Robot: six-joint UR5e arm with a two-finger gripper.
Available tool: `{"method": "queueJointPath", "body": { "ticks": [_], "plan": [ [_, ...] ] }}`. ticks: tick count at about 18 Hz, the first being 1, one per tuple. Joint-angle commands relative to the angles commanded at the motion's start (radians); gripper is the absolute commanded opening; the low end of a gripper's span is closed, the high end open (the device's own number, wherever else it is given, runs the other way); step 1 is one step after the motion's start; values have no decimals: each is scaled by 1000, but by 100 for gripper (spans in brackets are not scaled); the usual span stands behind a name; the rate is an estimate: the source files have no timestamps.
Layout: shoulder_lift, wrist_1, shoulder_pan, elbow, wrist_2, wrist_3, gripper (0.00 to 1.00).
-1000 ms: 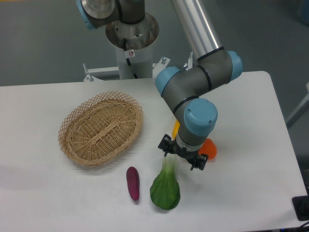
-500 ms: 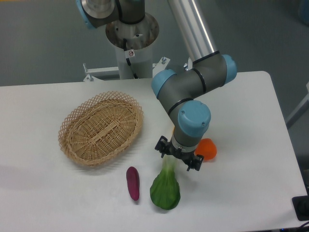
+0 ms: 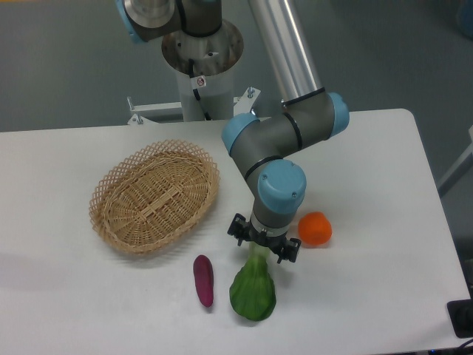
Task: Pick up the green vegetable from the table
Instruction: 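Lower the gripper onto the bok choy stem and close it, then lift the gripped bok choy up and carry it past the orange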
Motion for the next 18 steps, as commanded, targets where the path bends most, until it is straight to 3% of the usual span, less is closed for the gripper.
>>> {"method": "queueJointPath", "body": {
  "ticks": [5, 8, 9, 10, 14, 16, 18],
  "plan": [
    [-9, 9, -3, 3, 22, -6, 97],
    [-9, 9, -3, 3, 37, -3, 49],
    [-9, 9, -3, 6, 37, -3, 38],
    [-11, 9, -5, 6, 41, -3, 32],
    [-3, -4, -5, 18, 77, 5, 28],
    [5, -6, -5, 17, 77, 6, 19],
    [11, -6, -5, 18, 77, 6, 18]
  ]
}}
